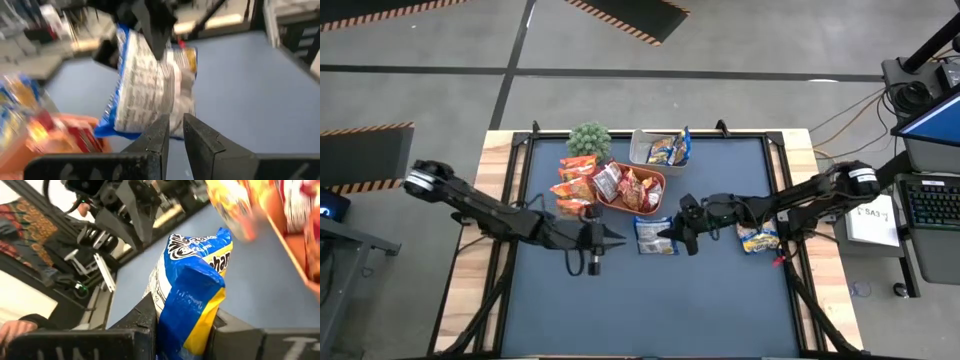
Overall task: Sort Maruchan noodles
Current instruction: Put the blue noodle pack into the gray bin
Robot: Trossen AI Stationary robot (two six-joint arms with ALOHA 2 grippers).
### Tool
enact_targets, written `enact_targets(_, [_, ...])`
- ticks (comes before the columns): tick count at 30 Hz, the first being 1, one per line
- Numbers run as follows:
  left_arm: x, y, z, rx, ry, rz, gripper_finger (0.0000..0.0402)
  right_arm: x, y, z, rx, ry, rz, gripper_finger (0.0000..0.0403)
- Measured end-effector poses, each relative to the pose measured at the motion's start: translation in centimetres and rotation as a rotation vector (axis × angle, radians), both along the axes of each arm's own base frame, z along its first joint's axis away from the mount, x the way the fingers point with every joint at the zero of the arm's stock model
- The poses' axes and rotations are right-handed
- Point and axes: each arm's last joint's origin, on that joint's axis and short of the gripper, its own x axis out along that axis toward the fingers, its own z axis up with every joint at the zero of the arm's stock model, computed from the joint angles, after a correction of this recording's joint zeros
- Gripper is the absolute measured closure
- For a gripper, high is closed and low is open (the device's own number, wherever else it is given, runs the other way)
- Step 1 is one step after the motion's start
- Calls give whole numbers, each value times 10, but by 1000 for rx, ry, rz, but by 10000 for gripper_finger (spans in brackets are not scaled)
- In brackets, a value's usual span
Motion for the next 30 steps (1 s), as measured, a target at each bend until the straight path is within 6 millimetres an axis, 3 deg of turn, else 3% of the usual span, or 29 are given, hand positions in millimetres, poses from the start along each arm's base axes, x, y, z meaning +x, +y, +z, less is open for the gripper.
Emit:
enact_targets(6, [-19, 7, 41, 98, -161, -38, 362, -3, -2, 40, -128, -126, 10, 336])
enact_targets(9, [-28, 11, 56, 161, -226, -23, 362, -2, -8, 64, -280, -99, -17, 336])
enact_targets(19, [-47, 24, 86, 380, -356, 178, 362, 16, -45, 147, -1132, 288, -223, 336])
enact_targets(25, [-51, 28, 89, 458, -339, 230, 362, 43, -84, 157, -1725, 495, 21, 336])
enact_targets(30, [-51, 30, 83, 489, -301, 253, 362, 61, -125, 134, -2079, 713, 415, 336])
